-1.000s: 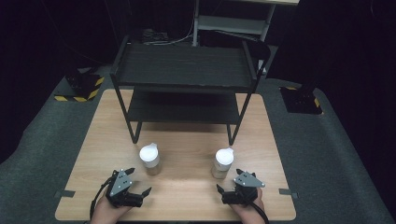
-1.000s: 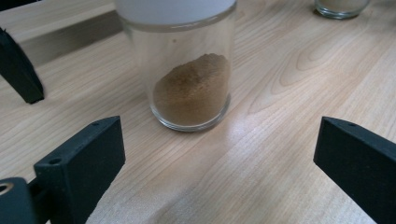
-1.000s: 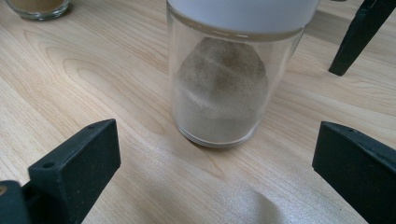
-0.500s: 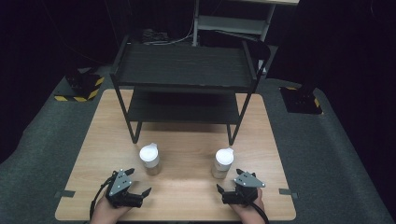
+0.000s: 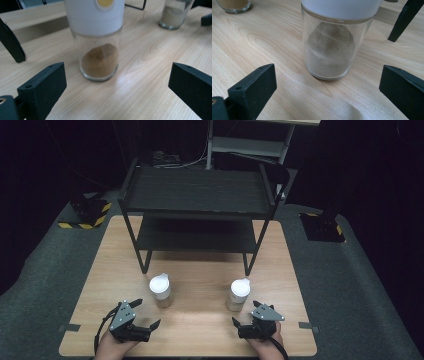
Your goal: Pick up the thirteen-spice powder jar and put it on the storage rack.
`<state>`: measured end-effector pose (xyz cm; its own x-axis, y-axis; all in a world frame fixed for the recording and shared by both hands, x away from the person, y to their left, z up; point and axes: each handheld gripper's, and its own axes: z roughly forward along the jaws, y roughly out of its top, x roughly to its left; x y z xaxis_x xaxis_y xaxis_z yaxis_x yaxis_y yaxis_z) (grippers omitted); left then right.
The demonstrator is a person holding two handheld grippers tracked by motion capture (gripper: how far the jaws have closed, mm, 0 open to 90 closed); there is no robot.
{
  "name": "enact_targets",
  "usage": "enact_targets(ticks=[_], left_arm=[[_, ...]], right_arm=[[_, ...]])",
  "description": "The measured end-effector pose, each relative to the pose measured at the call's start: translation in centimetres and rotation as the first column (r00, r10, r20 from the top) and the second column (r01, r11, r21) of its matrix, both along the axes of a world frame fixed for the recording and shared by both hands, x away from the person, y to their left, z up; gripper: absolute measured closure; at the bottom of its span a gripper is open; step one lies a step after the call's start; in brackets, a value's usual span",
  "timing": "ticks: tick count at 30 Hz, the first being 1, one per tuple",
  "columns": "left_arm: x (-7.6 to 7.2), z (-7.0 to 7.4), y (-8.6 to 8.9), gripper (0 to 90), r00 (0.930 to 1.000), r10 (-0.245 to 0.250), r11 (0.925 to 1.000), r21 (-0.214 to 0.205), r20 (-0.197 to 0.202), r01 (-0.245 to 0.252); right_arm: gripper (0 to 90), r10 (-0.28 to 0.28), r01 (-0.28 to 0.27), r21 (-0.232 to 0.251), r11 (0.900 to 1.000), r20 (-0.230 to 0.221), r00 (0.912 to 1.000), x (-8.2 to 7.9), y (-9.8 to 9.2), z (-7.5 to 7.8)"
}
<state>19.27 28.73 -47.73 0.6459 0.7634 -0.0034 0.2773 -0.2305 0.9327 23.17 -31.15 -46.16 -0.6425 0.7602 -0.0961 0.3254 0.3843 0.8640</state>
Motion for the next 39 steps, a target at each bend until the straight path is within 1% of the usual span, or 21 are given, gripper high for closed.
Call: enact_targets(ticks=[1,2,4,6,7,9,13,15,18,22,25,28,30,34,36,39], left_arm=[[-0.1,0.1,0.1,1.7,1.0,0.003,0.9999,-0.013,0.003,-0.002],[-0.1,0.2,0.2,1.7,1.0,0.004,0.9999,-0.017,0.008,-0.004],[-0.1,0.5,0.1,1.7,0.9997,0.009,0.9999,-0.015,0.021,-0.009],[-0.1,0.6,0.2,1.7,0.9994,0.014,0.9996,-0.024,0.031,-0.013],[0.0,0.8,0.3,1.7,0.9991,0.017,0.9988,-0.046,0.038,-0.016],[0.0,0.9,0.3,1.7,0.9992,0.02,0.9985,-0.051,0.036,-0.018],[0.5,1.3,-0.1,1.7,0.9985,0.019,0.9992,-0.035,0.051,-0.017],[0.8,1.3,-0.2,1.7,0.9986,0.016,0.9991,-0.04,0.05,-0.014],[1.5,1.4,-0.6,2.4,0.9988,0.013,0.9994,-0.034,0.048,-0.012],[2.2,1.2,-0.9,2.6,0.9986,0.027,0.9981,-0.057,0.045,-0.024],[2.7,1.0,-1.2,3.2,0.9984,0.025,0.9985,-0.05,0.05,-0.022],[3.3,0.8,-1.7,3.9,0.9983,0.041,0.9984,-0.041,0.04,-0.04],[3.8,0.6,-1.6,5.0,0.999,0.034,0.998,-0.054,0.03,-0.033],[4.3,0.2,-1.8,6.6,0.9989,0.034,0.9973,-0.067,0.033,-0.032],[4.4,-0.1,-1.9,10.6,0.998,0.037,0.9968,-0.073,0.051,-0.033],[4.6,-0.1,-2.0,12.0,0.9979,0.04,0.9963,-0.078,0.05,-0.036]], right_arm=[[0.6,0.001,-0.001,0.0,1.0,0.0,1.0,0.0,0.0,0.0],[0.6,0.002,-0.002,-0.001,1.0,0.0,1.0,0.0,0.0,0.0],[0.6,0.002,-0.002,-0.001,1.0,0.0,1.0,0.0,0.0,0.0],[0.6,0.001,-0.001,0.0,1.0,0.002,1.0,0.0,0.0,0.0],[0.6,0.001,-0.001,-0.001,1.0,0.003,1.0,0.0,0.0,0.0],[0.6,0.0,0.0,-0.001,1.0,0.003,1.0,-0.1,0.0,0.0],[0.6,0.001,-0.001,-0.001,1.0,0.003,1.0,-0.1,0.0,0.0],[0.7,0.002,-0.002,0.001,1.0,0.005,1.0,-0.1,0.0,-0.1],[0.7,0.003,-0.003,0.001,1.0,0.004,1.0,0.0,0.0,0.0],[0.7,0.003,-0.003,-0.001,1.0,0.004,1.0,-0.1,0.0,0.0],[0.7,0.003,-0.003,0.001,1.0,0.005,1.0,-0.1,0.0,0.0],[0.7,0.002,-0.002,0.002,1.0,0.006,1.0,-0.1,0.0,-0.1],[0.7,0.002,-0.002,0.003,1.0,0.006,1.0,-0.1,-0.1,-0.1],[0.8,0.002,-0.002,0.004,1.0,0.006,1.0,-0.1,-0.1,-0.1],[0.8,0.004,-0.004,0.002,1.0,0.004,1.0,-0.1,-0.1,0.0],[0.8,0.004,-0.004,0.003,1.0,0.005,1.0,0.0,-0.1,-0.1]])
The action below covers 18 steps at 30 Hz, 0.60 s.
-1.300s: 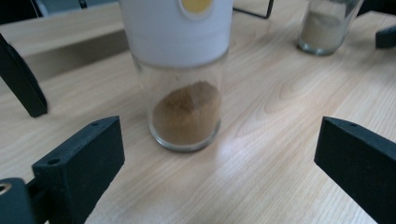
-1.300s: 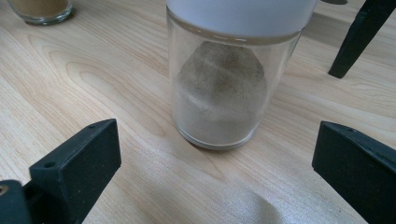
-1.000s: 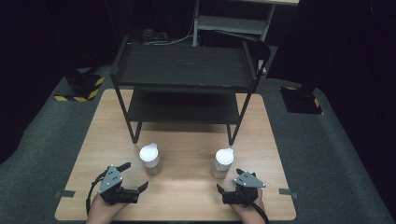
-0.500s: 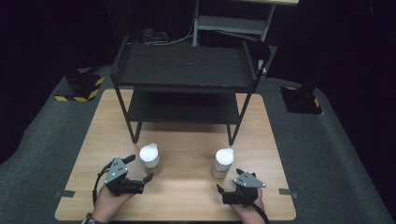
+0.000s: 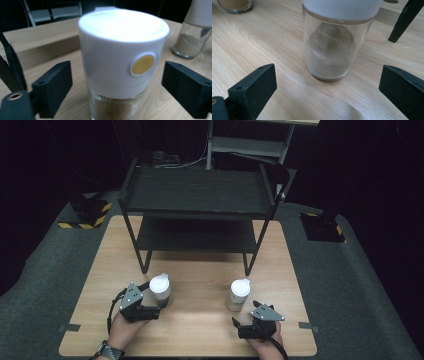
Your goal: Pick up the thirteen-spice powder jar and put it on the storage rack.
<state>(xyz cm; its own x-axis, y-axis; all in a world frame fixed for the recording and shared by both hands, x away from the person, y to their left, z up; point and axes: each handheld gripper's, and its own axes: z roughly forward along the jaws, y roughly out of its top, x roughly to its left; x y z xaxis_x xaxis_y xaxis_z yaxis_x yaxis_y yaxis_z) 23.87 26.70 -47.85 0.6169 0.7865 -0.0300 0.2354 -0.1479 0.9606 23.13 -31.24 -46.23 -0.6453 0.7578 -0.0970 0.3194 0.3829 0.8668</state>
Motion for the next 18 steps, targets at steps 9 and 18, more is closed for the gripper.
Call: enact_targets(ticks=[9,18], left_arm=[[0.67,0.15,-0.57,16.8,1.0,0.007,0.9999,0.009,0.006,-0.007],[0.58,-0.06,-0.92,26.9,0.9994,-0.005,0.9992,0.039,0.035,0.004]], right_arm=[[0.9,-0.001,0.001,0.003,1.0,0.002,1.0,-0.01,-0.03,-0.04],[1.0,-0.012,0.012,0.003,0.9999,-0.005,0.9999,0.01,0.08,0.04]])
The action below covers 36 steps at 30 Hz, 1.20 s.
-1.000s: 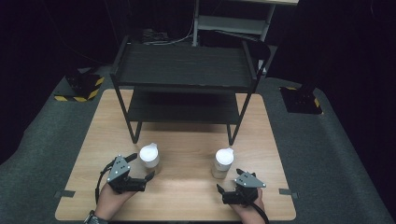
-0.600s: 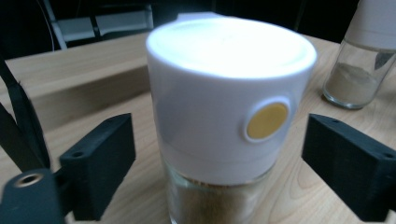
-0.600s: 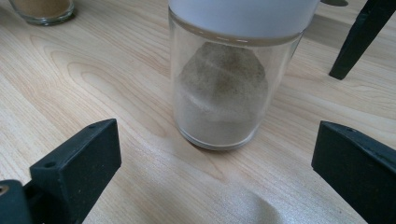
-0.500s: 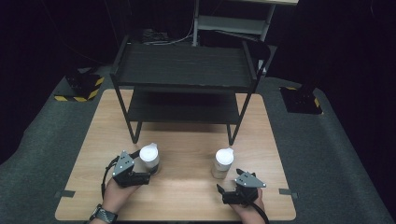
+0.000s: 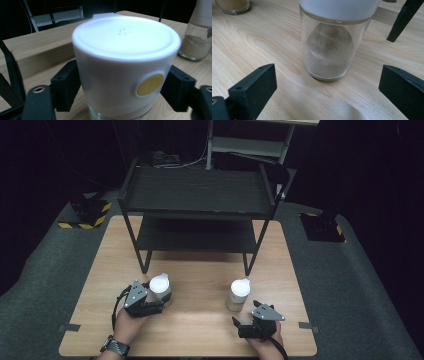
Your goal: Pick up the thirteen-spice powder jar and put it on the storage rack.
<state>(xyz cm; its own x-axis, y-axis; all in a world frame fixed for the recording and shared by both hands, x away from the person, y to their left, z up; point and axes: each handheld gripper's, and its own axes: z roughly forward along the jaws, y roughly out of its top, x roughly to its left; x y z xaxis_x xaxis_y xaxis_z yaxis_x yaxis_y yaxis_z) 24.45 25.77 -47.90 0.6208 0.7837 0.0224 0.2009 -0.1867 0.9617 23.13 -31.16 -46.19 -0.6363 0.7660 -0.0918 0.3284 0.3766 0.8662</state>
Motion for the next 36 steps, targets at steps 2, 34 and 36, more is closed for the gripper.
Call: enact_targets(ticks=[2,34,36], left_arm=[[0.0,0.0,0.0,29.2,1.0,0.001,1.0,0.002,0.0,-0.001],[-1.8,4.1,1.4,30.4,0.9972,0.002,0.9959,-0.09,0.075,0.005],[-1.9,4.5,1.5,30.4,0.9968,0.002,0.9957,-0.092,0.08,0.005]], right_arm=[[1.0,-0.003,0.003,-0.002,1.0,-0.001,1.0,0.0,0.1,0.0],[1.5,0.001,-0.001,-0.004,1.0,0.009,1.0,-0.1,0.0,-0.1],[1.5,0.001,-0.001,-0.006,1.0,0.009,1.0,-0.1,0.1,-0.1]])
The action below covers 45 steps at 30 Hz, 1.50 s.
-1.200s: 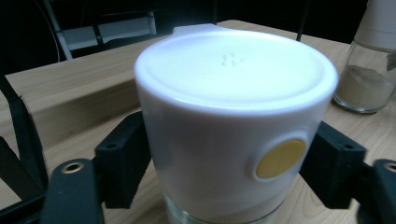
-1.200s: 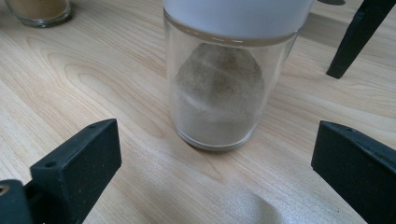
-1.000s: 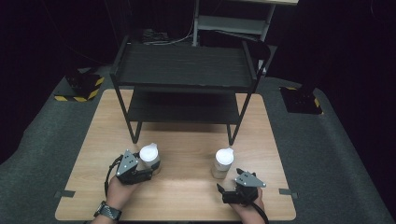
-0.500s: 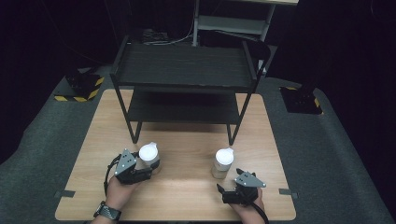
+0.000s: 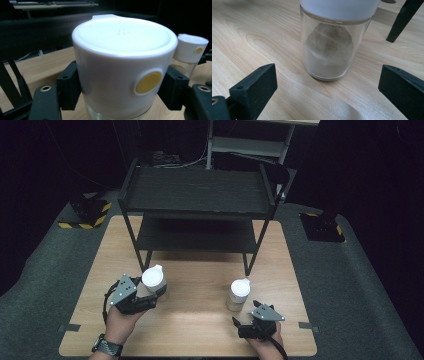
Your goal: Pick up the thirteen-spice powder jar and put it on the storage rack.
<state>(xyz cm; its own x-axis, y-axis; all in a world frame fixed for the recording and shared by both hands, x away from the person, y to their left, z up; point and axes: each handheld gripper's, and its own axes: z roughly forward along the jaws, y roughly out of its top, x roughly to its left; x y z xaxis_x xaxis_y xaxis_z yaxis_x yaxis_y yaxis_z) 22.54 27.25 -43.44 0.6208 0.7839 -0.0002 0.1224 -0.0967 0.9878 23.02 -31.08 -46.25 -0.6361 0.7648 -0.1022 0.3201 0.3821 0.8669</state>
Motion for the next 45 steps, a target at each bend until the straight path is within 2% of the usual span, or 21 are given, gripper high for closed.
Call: enact_targets(ticks=[7,9,12,13,16,17,24,27,28,30,34,39,45], left_arm=[[-0.4,2.5,0.3,30.4,0.9994,0.004,1.0,0.002,0.034,-0.004],[-0.4,2.8,0.3,30.4,0.9993,0.004,1.0,0.003,0.038,-0.004],[-0.3,4.4,0.4,30.4,0.9985,0.001,1.0,-0.001,0.055,-0.001],[-0.3,4.4,0.4,30.4,0.9985,0.001,1.0,-0.001,0.055,-0.001],[-0.1,6.0,0.5,30.4,0.9977,0.001,1.0,-0.003,0.067,-0.001],[-0.1,6.0,0.5,30.4,0.9977,0.001,1.0,-0.003,0.067,-0.001],[0.4,8.8,0.7,30.4,0.9962,-0.001,0.9999,-0.016,0.087,0.003],[0.8,10.5,0.7,30.4,0.9956,-0.005,0.9998,-0.02,0.093,0.007],[0.8,10.5,0.7,30.4,0.9956,-0.005,0.9998,-0.02,0.093,0.007],[1.1,11.9,0.8,30.4,0.9947,-0.007,0.9997,-0.022,0.102,0.01],[1.3,13.0,0.8,30.4,0.9937,-0.007,0.9997,-0.021,0.112,0.009],[1.8,14.8,1.0,30.4,0.9927,0.0,0.9986,-0.052,0.12,0.006],[2.0,16.1,0.8,30.4,0.9886,0.014,0.9989,-0.045,0.15,-0.007]], right_arm=[[1.5,0.0,0.0,0.002,1.0,0.0,1.0,0.0,0.0,0.0],[1.5,0.0,0.0,0.001,1.0,0.0,1.0,0.0,0.0,0.0],[1.5,-0.001,0.001,0.001,1.0,0.002,1.0,0.0,0.0,0.0],[1.5,-0.001,0.001,0.001,1.0,0.002,1.0,0.0,0.0,0.0],[1.5,-0.001,0.001,0.001,1.0,0.001,1.0,0.0,0.0,0.0],[1.5,-0.001,0.001,0.001,1.0,0.001,1.0,0.0,0.0,0.0],[1.5,0.0,0.0,0.001,1.0,0.001,1.0,0.0,0.0,0.0],[1.6,0.001,-0.001,0.001,1.0,0.001,1.0,0.0,0.0,0.0],[1.5,0.002,-0.002,0.002,1.0,0.001,1.0,0.0,0.0,0.0],[1.5,0.002,-0.002,0.001,1.0,0.0,1.0,0.0,0.0,0.0],[1.5,0.003,-0.003,0.003,1.0,0.001,1.0,0.0,-0.1,0.0],[1.5,0.004,-0.004,0.005,1.0,0.0,1.0,0.0,-0.1,0.0],[1.6,0.005,-0.005,0.006,1.0,0.0,1.0,0.0,-0.1,0.0]])
